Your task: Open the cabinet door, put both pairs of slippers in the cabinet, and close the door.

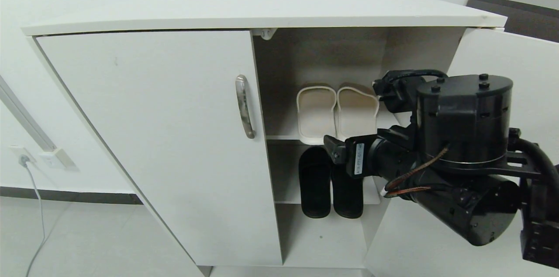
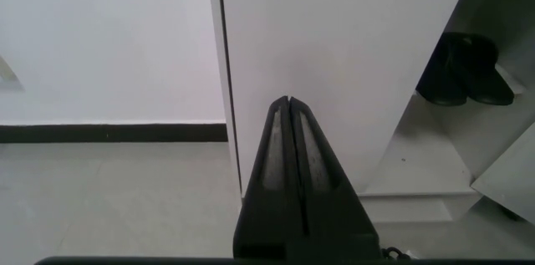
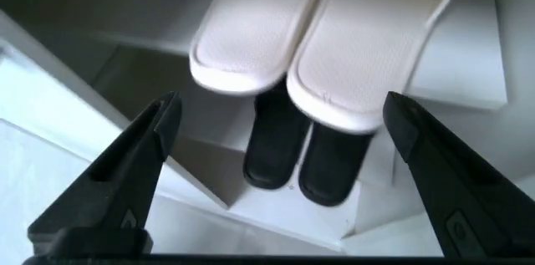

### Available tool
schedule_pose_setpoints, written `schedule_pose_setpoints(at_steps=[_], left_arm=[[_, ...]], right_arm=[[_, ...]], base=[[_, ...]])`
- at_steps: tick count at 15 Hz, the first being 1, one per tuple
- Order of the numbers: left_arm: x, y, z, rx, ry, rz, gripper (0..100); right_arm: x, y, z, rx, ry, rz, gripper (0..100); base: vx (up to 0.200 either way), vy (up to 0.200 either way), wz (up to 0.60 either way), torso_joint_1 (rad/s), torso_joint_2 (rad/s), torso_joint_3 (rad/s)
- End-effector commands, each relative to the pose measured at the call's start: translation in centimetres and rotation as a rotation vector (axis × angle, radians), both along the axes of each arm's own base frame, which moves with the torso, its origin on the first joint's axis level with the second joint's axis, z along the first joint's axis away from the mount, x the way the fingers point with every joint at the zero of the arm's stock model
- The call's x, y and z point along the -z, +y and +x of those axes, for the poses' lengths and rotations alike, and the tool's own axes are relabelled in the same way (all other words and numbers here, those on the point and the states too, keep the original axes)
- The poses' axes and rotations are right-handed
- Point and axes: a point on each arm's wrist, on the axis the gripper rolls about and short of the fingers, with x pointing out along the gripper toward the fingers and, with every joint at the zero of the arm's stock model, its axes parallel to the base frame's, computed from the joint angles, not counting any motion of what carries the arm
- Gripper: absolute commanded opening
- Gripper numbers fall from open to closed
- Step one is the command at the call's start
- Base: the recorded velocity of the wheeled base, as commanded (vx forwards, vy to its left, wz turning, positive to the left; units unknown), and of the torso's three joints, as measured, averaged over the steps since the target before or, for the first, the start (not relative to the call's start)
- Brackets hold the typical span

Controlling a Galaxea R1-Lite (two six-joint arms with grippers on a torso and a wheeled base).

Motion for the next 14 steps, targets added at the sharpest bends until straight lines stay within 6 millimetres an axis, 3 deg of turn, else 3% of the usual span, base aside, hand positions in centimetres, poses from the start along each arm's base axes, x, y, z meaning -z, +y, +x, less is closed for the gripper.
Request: schedule_pose_setpoints(at_steps=[1,10,14], left_arm=[[0.0,0.0,0.0,0.000,0.002,0.000,0],[0.0,0.0,0.0,0.000,0.000,-0.001,0],[0.0,0.0,0.0,0.000,0.000,-0.001,0]], right_arm=[[0.0,-0.1,-0.6,-0.012,0.001,0.000,0],[1.0,0.5,-0.7,-0.035,0.021,-0.025,0],[1.6,0.8,-0.5,-0.033,0.031,-0.040,0]], base=[[0.000,0.000,0.00,0.000,0.00,0.000],[0.000,0.000,0.00,0.000,0.00,0.000],[-0.200,0.000,0.00,0.002,0.01,0.000]])
